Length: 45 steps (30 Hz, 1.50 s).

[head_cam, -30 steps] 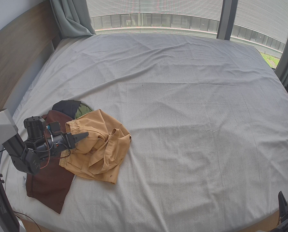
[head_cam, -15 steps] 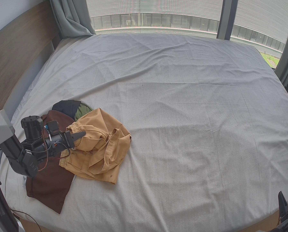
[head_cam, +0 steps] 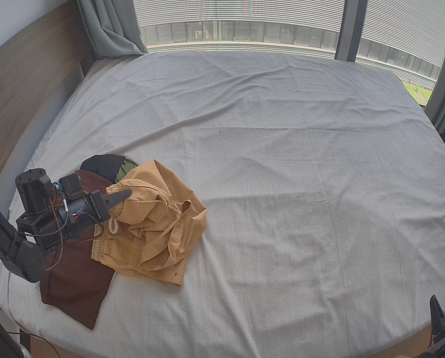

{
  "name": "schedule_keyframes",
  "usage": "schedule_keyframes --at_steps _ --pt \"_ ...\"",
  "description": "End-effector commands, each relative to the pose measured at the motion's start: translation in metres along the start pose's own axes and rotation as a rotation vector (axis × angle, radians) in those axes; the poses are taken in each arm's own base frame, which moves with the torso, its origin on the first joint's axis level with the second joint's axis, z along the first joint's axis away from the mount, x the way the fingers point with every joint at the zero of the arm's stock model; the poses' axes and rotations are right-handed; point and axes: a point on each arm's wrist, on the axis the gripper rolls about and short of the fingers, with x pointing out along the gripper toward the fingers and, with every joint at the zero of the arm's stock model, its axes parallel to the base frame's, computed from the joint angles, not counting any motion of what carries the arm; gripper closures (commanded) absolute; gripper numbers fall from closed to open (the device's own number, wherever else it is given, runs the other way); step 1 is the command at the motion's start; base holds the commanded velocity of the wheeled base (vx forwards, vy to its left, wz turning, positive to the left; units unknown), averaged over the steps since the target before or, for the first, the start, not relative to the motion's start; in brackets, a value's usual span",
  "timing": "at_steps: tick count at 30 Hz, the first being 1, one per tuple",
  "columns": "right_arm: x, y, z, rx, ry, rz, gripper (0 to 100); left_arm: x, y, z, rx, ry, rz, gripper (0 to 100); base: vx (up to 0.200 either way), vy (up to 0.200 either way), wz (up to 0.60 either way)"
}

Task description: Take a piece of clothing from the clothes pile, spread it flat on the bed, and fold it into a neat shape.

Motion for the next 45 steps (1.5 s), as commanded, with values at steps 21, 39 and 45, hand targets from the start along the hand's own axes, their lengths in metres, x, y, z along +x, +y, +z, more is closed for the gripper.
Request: schedule_keyframes --at_steps 21,39,45 --pt "0.0 0.0 -0.005 -0.001 0.001 0.001 0 -0.018 -0.078 -0.003 -0.055 -0.091 -0.066 100 0.0 0.0 0.0" --pt "0.0 0.0 -0.005 -0.001 0.001 0.001 0 -0.018 -0.13 -0.001 -0.25 -0.184 -0.153 100 0.0 0.0 0.0" --pt "0.0 0.0 -0.005 -0.001 0.001 -0.001 0 -0.013 -0.148 -0.005 -0.324 -0.211 -0.164 100 0.0 0.0 0.0"
